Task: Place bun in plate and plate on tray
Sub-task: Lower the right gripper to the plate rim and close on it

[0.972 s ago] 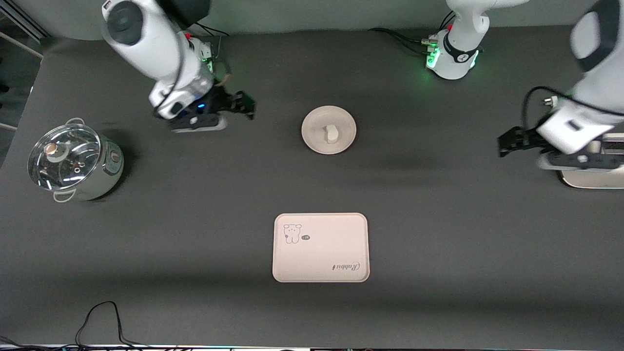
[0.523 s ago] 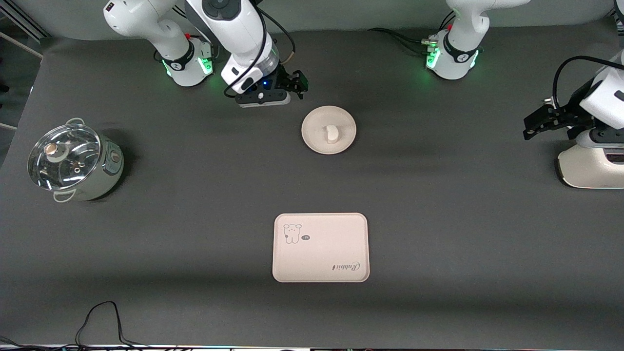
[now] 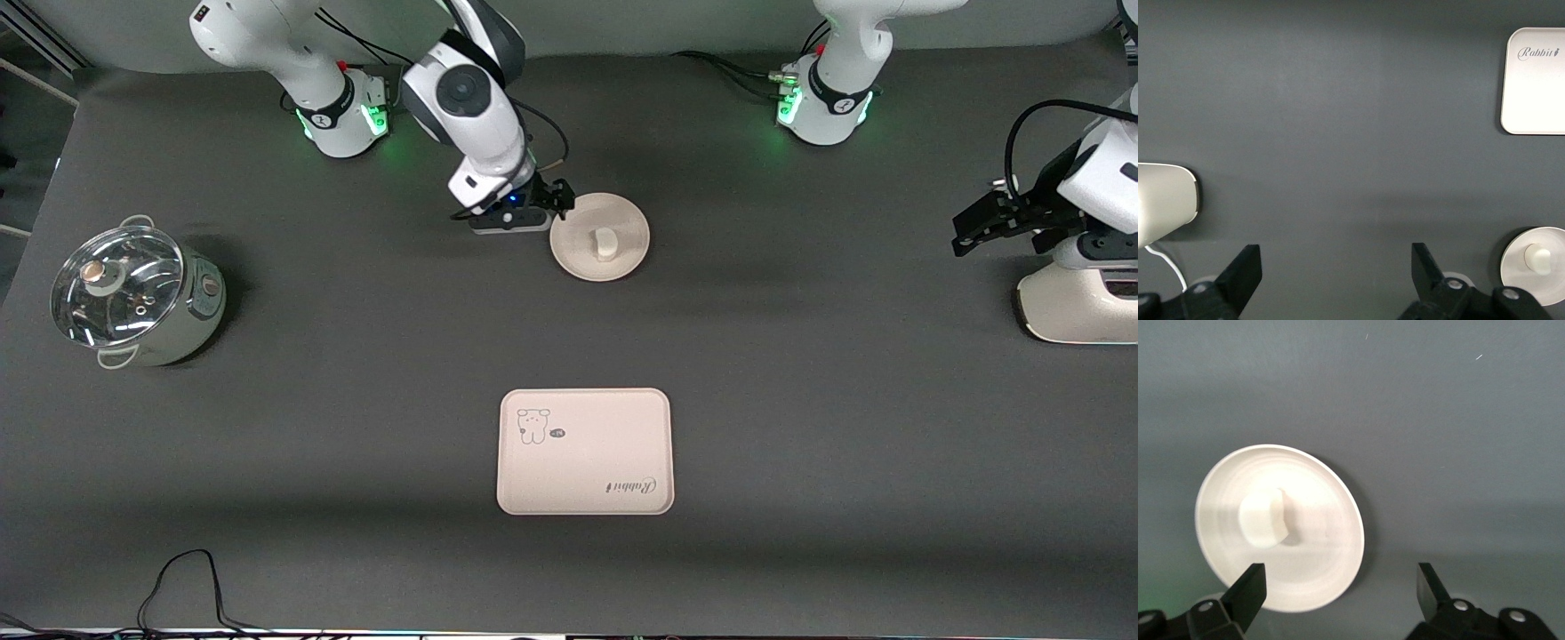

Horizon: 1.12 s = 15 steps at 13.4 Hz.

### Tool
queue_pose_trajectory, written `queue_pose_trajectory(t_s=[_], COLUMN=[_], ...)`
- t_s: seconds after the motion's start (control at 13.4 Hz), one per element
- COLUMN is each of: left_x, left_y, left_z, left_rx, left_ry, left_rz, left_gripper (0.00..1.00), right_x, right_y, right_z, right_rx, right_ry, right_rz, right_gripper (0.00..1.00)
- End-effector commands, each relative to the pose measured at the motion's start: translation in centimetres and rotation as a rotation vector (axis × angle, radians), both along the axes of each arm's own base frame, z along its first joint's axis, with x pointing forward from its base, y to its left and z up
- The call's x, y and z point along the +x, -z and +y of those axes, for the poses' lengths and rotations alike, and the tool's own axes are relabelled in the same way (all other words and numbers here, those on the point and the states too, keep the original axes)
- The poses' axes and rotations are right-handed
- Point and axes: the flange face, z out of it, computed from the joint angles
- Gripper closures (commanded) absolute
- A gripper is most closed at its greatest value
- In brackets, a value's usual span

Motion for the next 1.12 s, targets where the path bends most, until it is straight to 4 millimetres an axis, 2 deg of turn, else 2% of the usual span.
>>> queue_pose_trajectory(t_s=[0.0,0.22,0.52,0.75,0.9,1.05], left_x=[-0.3,-0.1,-0.1,-0.1,0.1,0.2], left_y=[-0.5,0.3,0.5,0.6,0.8,0.9], left_z=[-0.1,-1.2,-1.3,-1.3,-1.2,-1.2], left_rx=[-0.001,0.004,0.006,0.007,0.006,0.006], left_ry=[-0.009,0.008,0.007,0.007,0.005,0.005], left_rz=[0.004,0.022,0.03,0.033,0.033,0.033], left_gripper=[0.0,0.0,0.0,0.0,0.0,0.0], right_x=[-1.5,-2.0,-2.0,-2.1,-2.1,-2.1], right_y=[4.2,8.2,10.1,10.3,10.7,10.6], right_z=[1.5,0.6,0.4,0.4,0.4,0.5], right_rx=[0.012,-0.007,-0.011,-0.014,-0.019,-0.017], right_ry=[0.025,0.031,0.039,0.038,0.036,0.035], right_rz=[-0.02,-0.028,-0.034,-0.033,-0.03,-0.032], right_gripper=[0.0,0.0,0.01,0.22,0.31,0.47])
